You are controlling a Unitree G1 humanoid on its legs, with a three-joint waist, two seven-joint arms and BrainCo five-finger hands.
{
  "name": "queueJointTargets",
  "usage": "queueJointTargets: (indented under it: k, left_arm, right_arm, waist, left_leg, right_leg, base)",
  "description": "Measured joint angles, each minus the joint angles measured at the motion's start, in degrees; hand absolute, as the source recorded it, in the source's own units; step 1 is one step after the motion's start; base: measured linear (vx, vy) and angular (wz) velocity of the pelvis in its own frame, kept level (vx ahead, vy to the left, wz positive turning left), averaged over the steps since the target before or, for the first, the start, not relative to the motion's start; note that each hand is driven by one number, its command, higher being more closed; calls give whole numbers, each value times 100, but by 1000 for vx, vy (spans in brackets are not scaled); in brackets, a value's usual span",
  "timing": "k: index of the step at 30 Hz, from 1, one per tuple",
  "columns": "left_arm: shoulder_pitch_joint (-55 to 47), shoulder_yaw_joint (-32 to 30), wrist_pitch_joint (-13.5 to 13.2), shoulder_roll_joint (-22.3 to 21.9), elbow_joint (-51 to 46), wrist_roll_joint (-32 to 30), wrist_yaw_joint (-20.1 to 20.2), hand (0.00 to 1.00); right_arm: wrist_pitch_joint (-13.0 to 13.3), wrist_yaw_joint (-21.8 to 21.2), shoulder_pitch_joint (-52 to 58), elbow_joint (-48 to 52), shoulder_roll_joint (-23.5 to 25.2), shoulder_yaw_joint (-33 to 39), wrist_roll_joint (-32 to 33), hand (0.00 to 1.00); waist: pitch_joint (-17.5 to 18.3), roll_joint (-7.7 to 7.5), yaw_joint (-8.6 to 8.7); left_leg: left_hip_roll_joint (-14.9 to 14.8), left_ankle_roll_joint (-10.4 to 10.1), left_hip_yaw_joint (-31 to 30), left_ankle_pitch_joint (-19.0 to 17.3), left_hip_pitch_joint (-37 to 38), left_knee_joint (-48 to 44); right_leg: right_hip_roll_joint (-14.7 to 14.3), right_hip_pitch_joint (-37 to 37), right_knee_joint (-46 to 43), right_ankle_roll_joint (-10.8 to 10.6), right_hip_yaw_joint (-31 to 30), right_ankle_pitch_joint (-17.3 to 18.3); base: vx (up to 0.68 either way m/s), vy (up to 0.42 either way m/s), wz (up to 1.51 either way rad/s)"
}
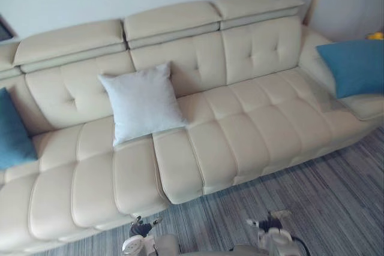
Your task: Pick up cushions and gather them together orderly.
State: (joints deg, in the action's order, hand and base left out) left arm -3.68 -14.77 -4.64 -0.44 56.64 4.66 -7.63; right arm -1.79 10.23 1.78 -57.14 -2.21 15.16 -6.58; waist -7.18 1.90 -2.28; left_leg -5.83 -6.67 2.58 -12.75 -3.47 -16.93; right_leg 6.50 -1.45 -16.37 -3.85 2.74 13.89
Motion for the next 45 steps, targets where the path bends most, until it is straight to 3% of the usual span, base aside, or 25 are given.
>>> queueJointTargets:
  k: [4,9,11,13,15,16,17,20,21,22,23,24,25,26,28,29,31,33,34,35,36,38,40,42,45]
  left_arm:
    - [-31,-127,2,35,2,-3,-3,0]
    - [-124,-439,5,-44,146,-15,3,0]
    - [-91,-456,8,-44,166,-81,4,0]
    - [-20,-454,38,-30,257,-129,12,0]
    - [74,-433,70,-66,258,-133,12,0]
    - [145,-320,94,-112,257,-155,16,0]
    - [179,-221,114,-133,256,-176,24,0]
    - [217,24,134,-98,304,-240,62,0]
    - [217,35,136,-50,353,-279,72,0]
    - [218,-3,153,9,359,-394,93,0]
    - [213,-127,157,7,342,-438,99,0]
    - [173,-249,159,-2,303,-458,111,0]
    - [113,-364,156,-40,196,-442,122,0]
    - [47,-381,138,-36,84,-433,135,0]
    - [46,-382,119,-62,-23,-432,132,0]
    - [51,-399,111,-116,-137,-405,130,0]
    - [67,-396,107,-158,-211,-388,122,0]
    - [73,-392,99,-201,-203,-333,108,0]
    - [77,-417,98,-230,-208,-312,96,0]
    - [80,-382,108,-116,-185,-336,90,0]
    - [78,-387,110,-74,-154,-332,90,0]
    - [104,-378,116,-54,-134,-336,82,0]
    - [102,-239,133,-50,-95,-340,59,0]
    - [108,32,170,13,-44,-343,53,0]
    - [179,113,222,70,34,-343,50,0]
  right_arm:
    - [26,-9,49,14,216,31,-5,0]
    - [41,-10,23,16,234,-25,52,0]
    - [67,-14,-109,13,279,-123,108,0]
    - [82,-21,-206,11,383,-203,152,0]
    - [101,-20,-237,10,363,-173,176,0]
    - [109,-23,-256,0,276,-157,206,0]
    - [125,-24,-290,-3,226,-92,211,0]
    - [139,-24,-283,-69,148,165,214,0]
    - [139,-21,-285,-122,136,202,218,0]
    - [141,-16,-270,-124,149,229,224,0]
    - [140,-15,-256,-109,181,221,226,0]
    - [138,-8,-233,-71,170,202,230,0]
    - [135,3,-236,-7,163,197,262,0]
    - [133,27,-230,-20,167,142,292,0]
    - [127,57,-248,-60,189,139,324,0]
    - [121,92,-254,-60,224,122,325,0]
    - [115,118,-251,-61,253,37,329,0]
    - [114,151,-279,-60,289,18,334,0]
    - [110,173,-300,-63,323,18,351,0]
    - [116,178,-281,-26,473,23,421,0]
    - [115,174,-277,-28,542,28,424,0]
    - [114,160,-239,-28,591,31,423,0]
    - [122,130,-185,-19,589,16,420,0]
    - [126,80,-136,20,586,3,409,0]
    - [160,10,-244,29,576,4,364,0]
  waist:
    - [179,-256,15]
    - [260,-209,-6]
    - [259,-195,-36]
    - [218,-128,-95]
    - [178,-59,-30]
    - [143,18,-24]
    - [110,74,-1]
    - [79,106,39]
    - [65,84,22]
    - [27,59,57]
    - [-24,79,48]
    - [-114,73,4]
    - [-150,141,-63]
    - [-153,148,-128]
    - [-166,110,-188]
    - [-181,95,-283]
    - [-197,70,-382]
    - [-186,83,-420]
    - [-133,69,-481]
    - [-15,-130,-457]
    - [36,-216,-473]
    - [71,-267,-558]
    - [46,-213,-608]
    - [-13,-125,-549]
    - [-38,-189,-412]
  left_leg:
    - [199,156,162,185,-44,428]
    - [74,157,679,184,69,358]
    - [-147,81,1184,107,85,372]
    - [-481,66,1879,148,181,365]
    - [-568,69,2112,148,290,427]
    - [-587,54,2325,157,466,605]
    - [-578,1,2440,186,599,737]
    - [-585,-38,2500,187,923,820]
    - [-702,-74,2486,158,911,457]
    - [-1003,-15,2289,51,566,-740]
    - [-1233,144,2081,97,306,-1577]
    - [-1474,479,1784,90,-67,-2593]
    - [-1549,519,1486,-118,-370,-3354]
    - [-1343,427,1141,-349,-738,-3773]
    - [-953,449,907,-463,-1071,-3569]
    - [-584,466,707,-509,-1359,-3034]
    - [-183,428,359,-482,-1479,-2216]
    - [159,347,-365,-104,-1459,-1012]
    - [198,349,-340,226,-1326,-1012]
    - [188,439,5,79,-1281,-1014]
    - [177,479,192,-42,-1239,-1051]
    - [147,559,534,-115,-1095,-1139]
    - [146,688,831,-194,-525,-1030]
    - [137,756,942,-234,-47,-901]
    - [121,770,991,-249,613,-399]
  right_leg:
    - [161,-117,533,-26,-124,-466]
    - [-38,-249,768,-22,-752,-783]
    - [-238,-559,759,-19,-859,-1044]
    - [-375,-783,798,333,338,-1305]
    - [-317,-898,777,531,1336,-1307]
    - [-165,-923,633,781,2247,-1019]
    - [-24,-914,436,791,2643,-888]
    - [-116,-904,36,672,2464,-625]
    - [-163,-872,-25,686,2336,-480]
    - [-263,-717,-8,713,2185,-374]
    - [-363,-576,10,756,2098,-345]
    - [-497,-390,12,829,1954,-239]
    - [-600,-262,-49,931,1752,-94]
    - [-673,-140,-93,962,1459,25]
    - [-676,-45,-77,959,1104,61]
    - [-676,16,-29,936,682,74]
    - [-674,53,10,844,269,115]
    - [-734,145,-4,648,-240,253]
    - [-748,158,-66,487,-530,312]
    - [-635,156,27,382,-686,274]
    - [-579,178,109,325,-766,237]
    - [-458,247,114,191,-871,130]
    - [-381,21,-999,-50,-680,22]
    - [-211,-678,-2741,-640,-360,-167]
    - [250,-1422,-3706,-129,678,43]
  base:
    - [-86,116,-12]
    - [28,63,-74]
    - [77,-2,-135]
    - [115,-55,-168]
    - [124,-130,-120]
    - [110,-111,-96]
    - [155,-63,-80]
    - [191,-86,-62]
    - [179,-184,-60]
    - [184,-182,-60]
    - [203,-197,-60]
    - [225,-124,-78]
    - [277,-65,-117]
    - [236,23,-118]
    - [226,55,-129]
    - [330,133,-151]
    - [312,180,-139]
    - [353,251,-137]
    - [499,300,-134]
    - [429,236,-124]
    - [416,209,-96]
    - [335,181,-90]
    - [340,187,-89]
    - [270,101,-39]
    - [316,6,-6]
